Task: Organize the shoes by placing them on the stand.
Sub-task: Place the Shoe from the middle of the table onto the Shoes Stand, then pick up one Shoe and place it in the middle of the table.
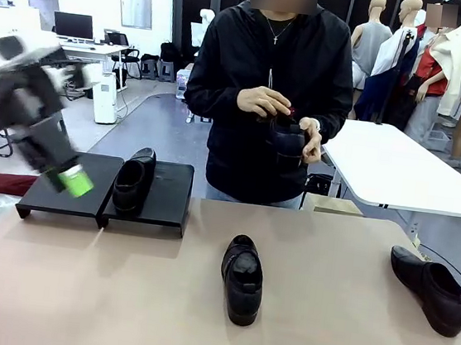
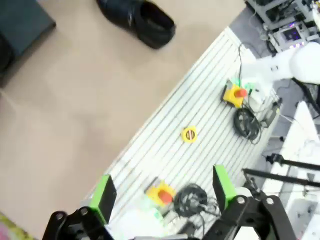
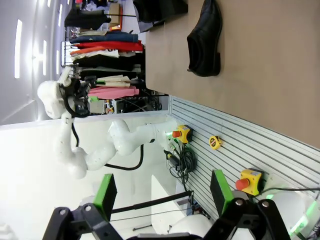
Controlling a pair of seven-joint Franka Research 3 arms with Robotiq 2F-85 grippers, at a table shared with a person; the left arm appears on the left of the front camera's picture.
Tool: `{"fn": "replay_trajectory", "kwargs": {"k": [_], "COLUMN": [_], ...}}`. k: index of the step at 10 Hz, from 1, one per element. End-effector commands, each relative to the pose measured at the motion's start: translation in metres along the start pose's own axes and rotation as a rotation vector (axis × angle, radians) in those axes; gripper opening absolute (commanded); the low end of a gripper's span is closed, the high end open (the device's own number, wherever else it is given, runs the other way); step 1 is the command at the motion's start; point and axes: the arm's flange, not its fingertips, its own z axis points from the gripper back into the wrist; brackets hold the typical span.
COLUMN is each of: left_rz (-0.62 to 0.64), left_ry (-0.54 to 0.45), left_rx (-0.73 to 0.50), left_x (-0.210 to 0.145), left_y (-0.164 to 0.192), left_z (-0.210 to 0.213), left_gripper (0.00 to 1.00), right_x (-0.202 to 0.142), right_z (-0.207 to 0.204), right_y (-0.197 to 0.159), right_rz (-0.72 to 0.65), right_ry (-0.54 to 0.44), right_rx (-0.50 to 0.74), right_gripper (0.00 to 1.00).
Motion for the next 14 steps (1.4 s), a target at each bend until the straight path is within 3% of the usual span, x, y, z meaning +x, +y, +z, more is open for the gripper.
{"fn": "replay_trajectory", "kwargs": {"k": [1,3,4,5,14], "left_rz": [0.18,0.318,0.444,0.25,0.25], "left_ry": [-0.147,-0.236,-0.242,-0.16,-0.16], "left_rx": [0.079,-0.009,-0.022,0.04,0.04], "left_x": [-0.07,-0.11,-0.109,-0.088,-0.088], "left_y": [0.007,0.039,0.065,0.023,0.023], "left_z": [-0.006,-0.008,-0.012,0.013,0.013], "left_gripper": [1.0,1.0,1.0,1.0,1.0], "right_x": [-0.001,-0.001,-0.001,-0.001,-0.001], "right_z": [0.001,0.001,0.001,0.001,0.001], "right_y": [0.005,0.005,0.005,0.005,0.005], "right_rz": [-0.012,-0.012,-0.012,-0.012,-0.012], "right_ry": [-0.002,-0.002,-0.002,-0.002,-0.002], "right_rx": [0.008,0.008,0.008,0.008,0.008], "right_gripper": [1.0,1.0,1.0,1.0,1.0]}}
